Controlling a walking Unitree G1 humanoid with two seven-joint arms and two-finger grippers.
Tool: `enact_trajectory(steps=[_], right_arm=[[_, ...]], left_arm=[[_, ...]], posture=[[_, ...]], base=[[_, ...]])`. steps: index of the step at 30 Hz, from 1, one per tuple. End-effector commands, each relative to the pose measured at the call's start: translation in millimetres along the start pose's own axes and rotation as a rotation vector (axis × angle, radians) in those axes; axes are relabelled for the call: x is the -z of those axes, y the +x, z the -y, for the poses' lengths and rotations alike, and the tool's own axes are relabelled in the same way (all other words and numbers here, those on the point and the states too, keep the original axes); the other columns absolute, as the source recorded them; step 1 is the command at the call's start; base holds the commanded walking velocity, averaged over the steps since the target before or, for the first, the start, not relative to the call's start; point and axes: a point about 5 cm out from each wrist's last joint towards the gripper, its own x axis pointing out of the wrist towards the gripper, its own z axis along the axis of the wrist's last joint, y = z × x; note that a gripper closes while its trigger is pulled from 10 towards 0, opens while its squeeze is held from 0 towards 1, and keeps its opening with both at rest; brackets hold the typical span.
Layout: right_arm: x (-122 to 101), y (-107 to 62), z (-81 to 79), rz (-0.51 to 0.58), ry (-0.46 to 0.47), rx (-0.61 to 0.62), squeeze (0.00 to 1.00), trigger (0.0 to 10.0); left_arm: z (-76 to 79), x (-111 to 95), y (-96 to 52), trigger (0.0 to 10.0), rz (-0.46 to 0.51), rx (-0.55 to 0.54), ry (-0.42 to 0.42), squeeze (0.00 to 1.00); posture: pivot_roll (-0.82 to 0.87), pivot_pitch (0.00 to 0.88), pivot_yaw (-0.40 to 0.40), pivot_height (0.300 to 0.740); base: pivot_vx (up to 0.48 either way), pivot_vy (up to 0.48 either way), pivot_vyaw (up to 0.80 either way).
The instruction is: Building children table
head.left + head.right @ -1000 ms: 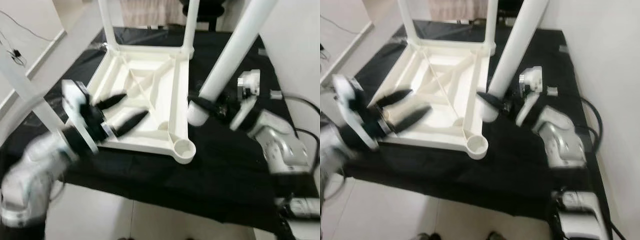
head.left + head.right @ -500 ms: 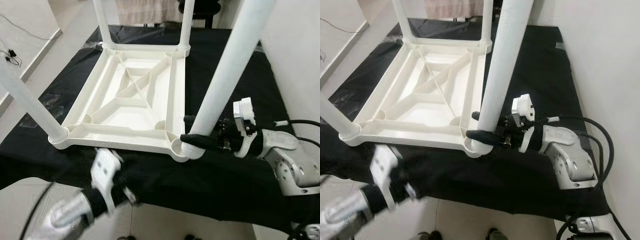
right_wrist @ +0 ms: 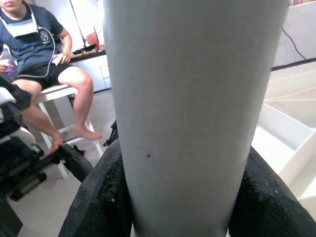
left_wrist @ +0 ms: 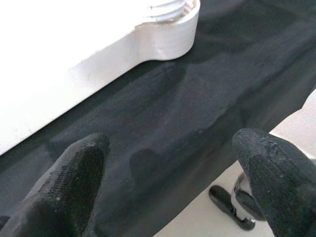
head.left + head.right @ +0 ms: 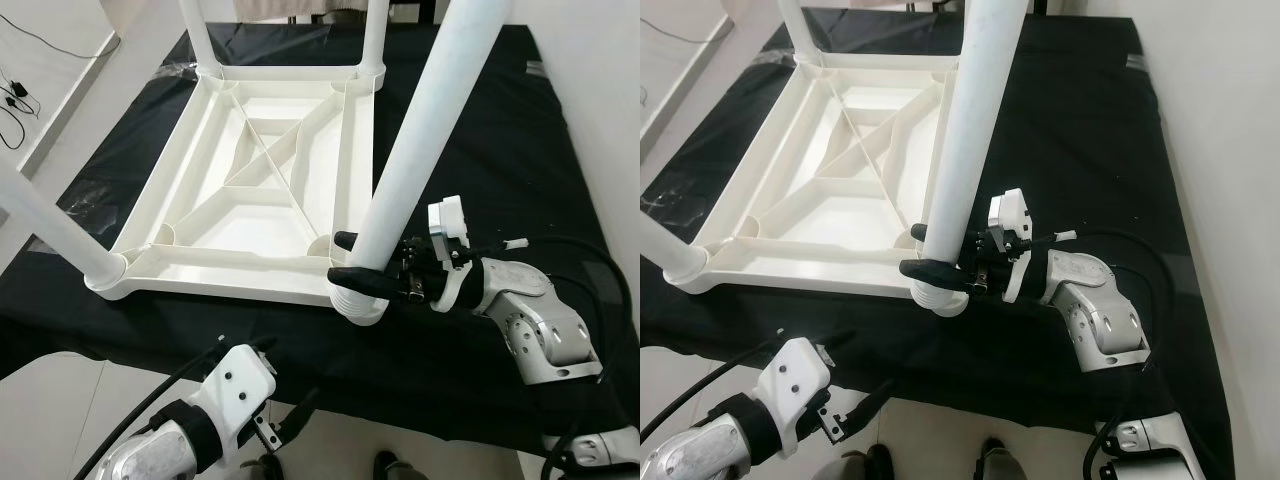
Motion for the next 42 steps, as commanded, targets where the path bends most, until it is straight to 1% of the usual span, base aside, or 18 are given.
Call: enact_trajectory(steps=[1, 7, 10, 15, 17, 19, 21, 25, 26, 28, 31, 33, 36, 37, 42], right_arm=[[4, 3.7, -2.6, -0.033, -0.015, -0.027, 0.0, 10.0], [9, 2.5, -4.8, -0.086, -0.046, -0.065, 0.0, 10.0], [13, -2.1, -5.6, -0.132, -0.054, -0.114, 0.0, 10.0], [13, -3.6, -5.3, -0.14, -0.056, -0.122, 0.0, 10.0], [11, -5.7, -4.4, -0.149, -0.057, -0.136, 0.0, 10.0], [8, -9.8, 0.7, -0.165, -0.07, -0.146, 0.0, 10.0], [8, -9.8, 0.7, -0.165, -0.07, -0.146, 0.0, 10.0], [6, -13.7, 8.0, -0.184, -0.087, -0.146, 0.0, 10.0], [6, -15.5, 7.3, -0.191, -0.08, -0.167, 0.0, 10.0], [6, -15.5, 7.3, -0.191, -0.08, -0.167, 0.0, 10.0], [6, -17.9, 5.0, -0.206, -0.073, -0.202, 0.0, 10.0], [7, -20.2, 0.5, -0.261, -0.094, -0.271, 0.0, 10.0], [7, -20.8, -1.3, -0.285, -0.104, -0.304, 0.0, 10.0], [4, -20.0, -3.1, -0.323, -0.126, -0.364, 0.0, 10.0], [1, -19.3, -3.0, -0.357, -0.143, -0.415, 0.0, 10.0]], left_arm=[[4.7, 0, -3.8, 10.0, -0.004, 0.014, 0.023, 0.0], [7.7, 0, -8.3, 10.0, -0.002, 0.0, 0.041, 0.0], [9.1, 0, -10.0, 10.0, -0.002, 0.003, 0.041, 0.0], [9.4, 0, -10.6, 10.0, -0.003, 0.003, 0.04, 0.0], [9.6, 0, -11.0, 10.0, -0.003, 0.003, 0.04, 0.0], [10.2, 0, -11.7, 10.0, -0.004, 0.003, 0.043, 0.0], [10.2, 0, -11.7, 10.0, -0.004, 0.003, 0.043, 0.0], [10.5, 0, -12.0, 10.0, -0.005, 0.003, 0.046, 0.0], [10.6, 0, -12.2, 10.0, -0.005, 0.001, 0.048, 0.0], [10.6, 0, -12.2, 10.0, -0.005, 0.001, 0.048, 0.0], [10.6, 0, -12.6, 10.0, -0.006, 0.0, 0.05, 0.0], [10.6, 0, -12.7, 10.0, -0.007, 0.003, 0.05, 0.0], [10.6, 0, -12.8, 10.0, -0.007, 0.004, 0.05, 0.0], [10.7, 1, -12.6, 10.0, -0.008, 0.006, 0.051, 0.0], [10.9, 1, -12.3, 10.0, -0.009, 0.008, 0.051, 0.0]], posture=[[0.02, 0.364, 0.058, 0.74], [0.03, 0.379, 0.063, 0.74], [0.03, 0.389, 0.068, 0.74], [0.03, 0.389, 0.068, 0.74], [0.04, 0.392, 0.068, 0.74], [0.04, 0.393, 0.067, 0.74], [0.04, 0.393, 0.067, 0.74], [0.04, 0.394, 0.066, 0.74], [0.05, 0.394, 0.067, 0.74], [0.05, 0.394, 0.067, 0.74], [0.04, 0.393, 0.07, 0.74], [0.05, 0.392, 0.072, 0.74], [0.04, 0.391, 0.075, 0.74], [0.04, 0.386, 0.075, 0.74], [0.04, 0.384, 0.073, 0.74]], base=[[0.0, 0.0, 0.0], [0.0, 0.0, 0.0], [0.0, 0.0, 0.0], [0.0, 0.0, 0.0], [0.0, 0.0, 0.0], [0.0, 0.0, 0.0], [0.0, 0.0, 0.0], [0.0, 0.0, 0.0], [0.0, 0.0, 0.0], [0.0, 0.0, 0.0], [0.0, 0.0, 0.0], [0.0, 0.0, 0.0], [0.0, 0.0, 0.0], [0.0, 0.0, 0.0], [0.0, 0.0, 0.0]])
